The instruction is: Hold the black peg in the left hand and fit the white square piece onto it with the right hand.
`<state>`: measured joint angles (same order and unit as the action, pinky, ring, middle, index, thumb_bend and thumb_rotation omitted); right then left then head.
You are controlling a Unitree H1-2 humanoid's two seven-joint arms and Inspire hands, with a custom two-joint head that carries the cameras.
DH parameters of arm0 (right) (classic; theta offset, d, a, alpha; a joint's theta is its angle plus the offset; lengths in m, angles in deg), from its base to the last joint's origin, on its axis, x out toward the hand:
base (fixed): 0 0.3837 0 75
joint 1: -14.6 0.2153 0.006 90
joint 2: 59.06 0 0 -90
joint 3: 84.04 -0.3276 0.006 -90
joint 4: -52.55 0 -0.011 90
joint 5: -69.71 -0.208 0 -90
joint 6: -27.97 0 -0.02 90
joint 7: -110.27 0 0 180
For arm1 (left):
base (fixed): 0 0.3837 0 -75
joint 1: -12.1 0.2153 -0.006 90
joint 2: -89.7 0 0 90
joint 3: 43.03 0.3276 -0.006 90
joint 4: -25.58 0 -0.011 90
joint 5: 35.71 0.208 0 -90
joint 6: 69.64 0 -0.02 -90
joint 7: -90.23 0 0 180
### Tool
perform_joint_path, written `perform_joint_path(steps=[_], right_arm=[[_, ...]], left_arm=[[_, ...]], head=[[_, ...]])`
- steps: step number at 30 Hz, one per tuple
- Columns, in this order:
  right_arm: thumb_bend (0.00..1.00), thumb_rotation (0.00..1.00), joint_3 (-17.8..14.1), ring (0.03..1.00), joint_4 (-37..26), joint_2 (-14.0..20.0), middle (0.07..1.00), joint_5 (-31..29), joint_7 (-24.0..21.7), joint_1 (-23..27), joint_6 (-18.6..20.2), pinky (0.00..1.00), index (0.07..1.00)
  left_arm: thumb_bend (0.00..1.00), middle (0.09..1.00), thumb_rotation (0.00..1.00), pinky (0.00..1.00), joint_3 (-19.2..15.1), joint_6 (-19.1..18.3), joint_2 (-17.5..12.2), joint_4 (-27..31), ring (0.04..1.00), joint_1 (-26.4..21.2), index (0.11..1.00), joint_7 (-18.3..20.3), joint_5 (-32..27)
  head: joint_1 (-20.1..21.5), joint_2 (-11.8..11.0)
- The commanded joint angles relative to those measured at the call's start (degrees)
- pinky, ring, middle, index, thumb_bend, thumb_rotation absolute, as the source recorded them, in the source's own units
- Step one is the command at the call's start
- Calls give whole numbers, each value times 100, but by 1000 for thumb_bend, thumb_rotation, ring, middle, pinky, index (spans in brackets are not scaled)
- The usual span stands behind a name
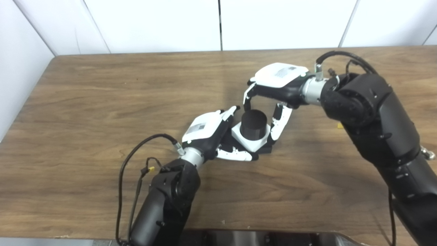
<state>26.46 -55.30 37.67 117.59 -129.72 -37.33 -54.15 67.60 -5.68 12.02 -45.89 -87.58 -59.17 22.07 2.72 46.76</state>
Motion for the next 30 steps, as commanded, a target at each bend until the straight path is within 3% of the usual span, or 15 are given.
perform_joint_path(steps=[1,7,11,14,17,23,27,28,30], right_arm=[[1000,324,-170,940,-163,58,819,-128,206,357,74,904,689],[1000,368,-402,923,-351,288,822,-232,105,410,361,899,712],[1000,393,-530,912,-359,518,821,-365,136,350,430,856,726],[1000,423,-632,901,-375,687,824,-526,120,280,561,836,738],[1000,427,-905,861,-333,820,815,-890,257,132,749,801,741],[1000,420,-1330,809,-14,1162,800,-1534,457,-109,934,747,772],[1000,419,-1567,833,153,1386,812,-1779,627,-259,1246,799,790],[1000,421,-1634,842,181,1424,820,-1834,704,-332,1325,809,796],[897,427,-1790,847,259,1416,838,-1902,979,-565,1504,774,813]], left_arm=[[1000,953,503,1000,-171,-83,104,394,1000,-327,964,193,227],[1000,958,487,1000,-815,-85,368,924,1000,-607,937,1093,557],[996,948,502,888,-1242,-86,373,1035,980,-666,919,1317,438],[986,943,557,839,-1493,-84,279,1080,957,-636,921,1323,136],[985,938,579,834,-2050,-87,293,1099,945,-559,923,1384,-574],[1000,974,627,839,-2668,-87,-159,1006,968,-459,952,1849,-1542],[990,958,710,830,-3191,-88,-17,853,947,-333,918,1480,-1851],[933,940,732,815,-3306,-88,81,832,922,-300,896,1280,-1795],[799,881,714,759,-3462,-82,286,785,854,-216,856,568,-1814]], head=[[9,-4],[24,-102],[75,-175],[114,-208],[121,-231],[141,-266],[180,-298],[180,-298],[284,-347]])
